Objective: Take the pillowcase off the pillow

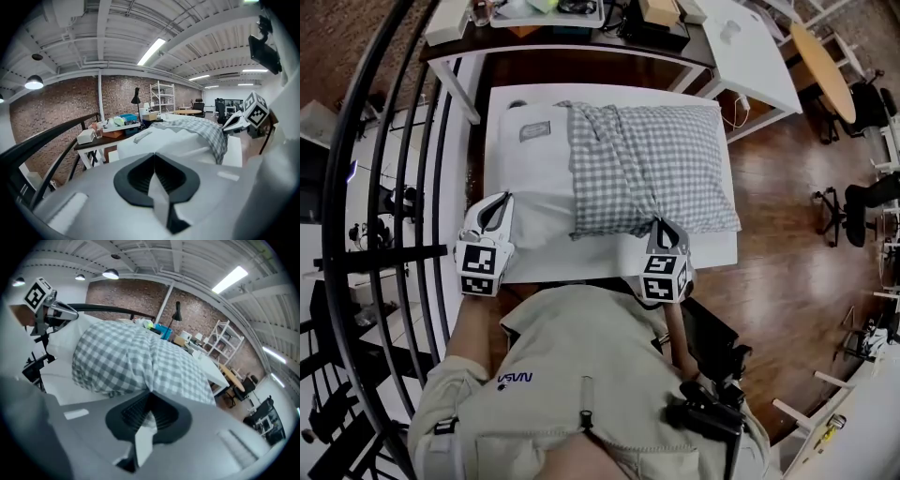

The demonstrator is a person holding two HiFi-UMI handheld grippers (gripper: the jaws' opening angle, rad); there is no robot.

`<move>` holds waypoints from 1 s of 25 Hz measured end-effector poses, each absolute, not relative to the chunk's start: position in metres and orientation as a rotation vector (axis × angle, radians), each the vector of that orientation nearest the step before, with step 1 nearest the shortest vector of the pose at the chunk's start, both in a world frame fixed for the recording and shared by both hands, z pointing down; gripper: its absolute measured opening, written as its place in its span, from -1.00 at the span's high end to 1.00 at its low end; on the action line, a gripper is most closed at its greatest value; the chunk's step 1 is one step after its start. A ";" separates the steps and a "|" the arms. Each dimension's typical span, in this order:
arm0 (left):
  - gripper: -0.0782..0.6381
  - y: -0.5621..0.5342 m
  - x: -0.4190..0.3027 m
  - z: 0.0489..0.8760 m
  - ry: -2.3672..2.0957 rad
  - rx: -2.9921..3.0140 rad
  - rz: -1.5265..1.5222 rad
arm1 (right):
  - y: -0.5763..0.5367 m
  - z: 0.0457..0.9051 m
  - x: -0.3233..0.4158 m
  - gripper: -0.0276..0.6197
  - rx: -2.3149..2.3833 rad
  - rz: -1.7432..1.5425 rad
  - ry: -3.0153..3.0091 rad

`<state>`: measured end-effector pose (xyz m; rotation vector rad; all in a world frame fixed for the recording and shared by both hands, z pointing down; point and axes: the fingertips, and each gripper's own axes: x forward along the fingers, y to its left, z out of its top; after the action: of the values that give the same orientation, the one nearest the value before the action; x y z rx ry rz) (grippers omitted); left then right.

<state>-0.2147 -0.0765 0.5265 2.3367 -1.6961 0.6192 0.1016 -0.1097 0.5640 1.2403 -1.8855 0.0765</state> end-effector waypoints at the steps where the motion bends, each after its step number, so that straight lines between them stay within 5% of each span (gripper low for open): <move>1: 0.75 -0.076 -0.214 0.535 -1.686 2.319 0.621 | -0.112 0.572 0.106 0.89 1.242 0.093 -1.870; 7: 0.74 -0.066 -0.191 0.571 -1.604 2.266 0.672 | -0.108 0.596 0.097 0.87 1.168 0.208 -1.882; 9: 0.70 -0.060 -0.184 0.558 -1.616 2.307 0.664 | -0.105 0.583 0.095 0.69 1.170 0.242 -1.940; 13: 0.37 -0.064 -0.173 0.517 -1.656 2.446 0.632 | -0.109 0.543 0.077 0.52 1.175 0.233 -2.082; 19: 0.11 -0.119 -0.147 0.521 -1.542 2.541 0.720 | -0.149 0.502 0.024 0.52 1.126 0.090 -2.238; 25: 0.09 -0.194 -0.161 0.507 -1.645 2.482 0.693 | -0.213 0.486 -0.029 0.52 1.026 0.013 -2.286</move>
<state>-0.1609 -0.1937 0.5065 2.4825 -1.6448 0.6931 -0.0288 -0.2130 0.4858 1.0262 -2.2862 0.0127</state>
